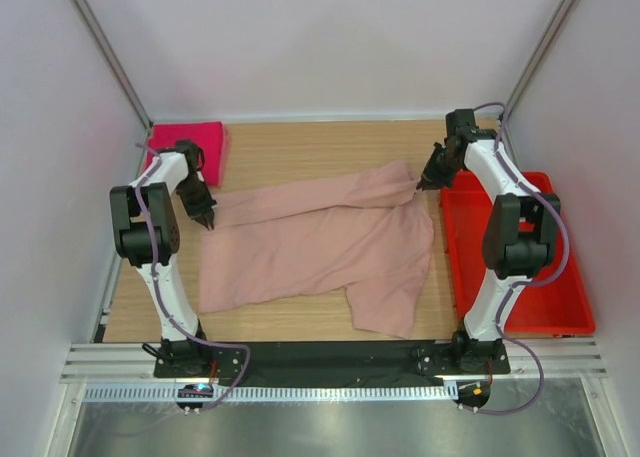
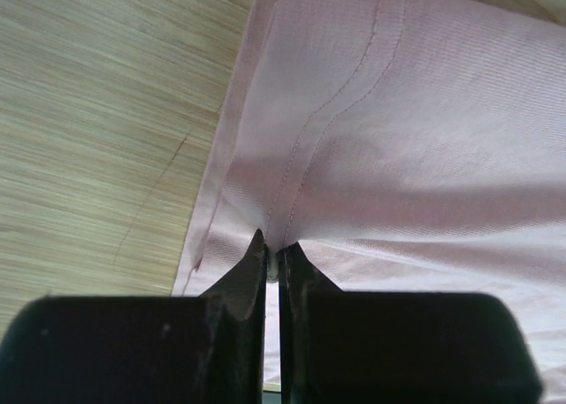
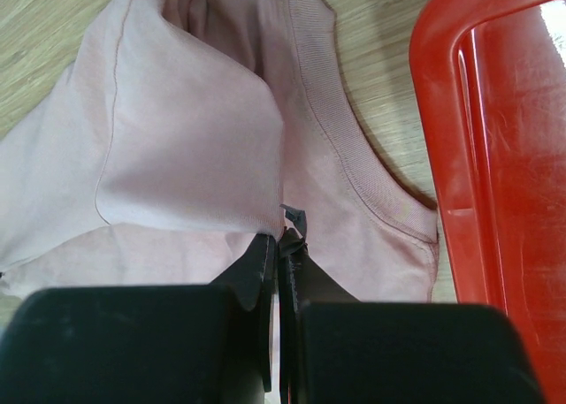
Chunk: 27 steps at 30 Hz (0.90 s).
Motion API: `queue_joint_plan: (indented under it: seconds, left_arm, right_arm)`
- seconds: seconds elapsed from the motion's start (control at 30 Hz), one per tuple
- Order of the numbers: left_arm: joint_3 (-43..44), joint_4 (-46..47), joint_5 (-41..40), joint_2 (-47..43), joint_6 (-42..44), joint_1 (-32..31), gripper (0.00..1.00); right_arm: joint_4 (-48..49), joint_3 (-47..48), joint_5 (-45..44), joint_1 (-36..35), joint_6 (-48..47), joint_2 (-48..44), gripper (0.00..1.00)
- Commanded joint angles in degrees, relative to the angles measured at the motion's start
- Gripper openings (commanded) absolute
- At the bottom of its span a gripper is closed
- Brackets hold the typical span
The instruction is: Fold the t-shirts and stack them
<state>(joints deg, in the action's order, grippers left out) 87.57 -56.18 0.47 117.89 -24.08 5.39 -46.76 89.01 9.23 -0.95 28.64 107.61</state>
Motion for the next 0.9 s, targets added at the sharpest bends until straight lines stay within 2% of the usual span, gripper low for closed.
queue_joint_plan:
  seconds: [0.0, 0.2, 0.8, 0.87]
  left_arm:
    - [-0.5, -0.9, -2.2, -0.1, -0.4, 0.5, 0.0]
    - [-0.5, -0.9, -2.5, 0.3, -0.4, 0.5, 0.0]
    - [-1.8, -0.9, -2.1, -1.2, 0.2, 0.6, 0.05]
    - [-2.1, -0.9, -2.2, -1.6, 0.1, 0.6, 0.13]
  right_arm:
    - [-0.6, 1.7, 0.9, 0.2, 0.4, -4.3, 0.01]
    - [-0.3, 0.5, 4.2, 0.2, 2.9, -5.7, 0.01]
    - [0.2, -5.0, -2.6, 0.2, -0.6, -3.0, 0.01]
    - [0.2, -6.0, -2.5, 0.2, -0.7, -3.0, 0.01]
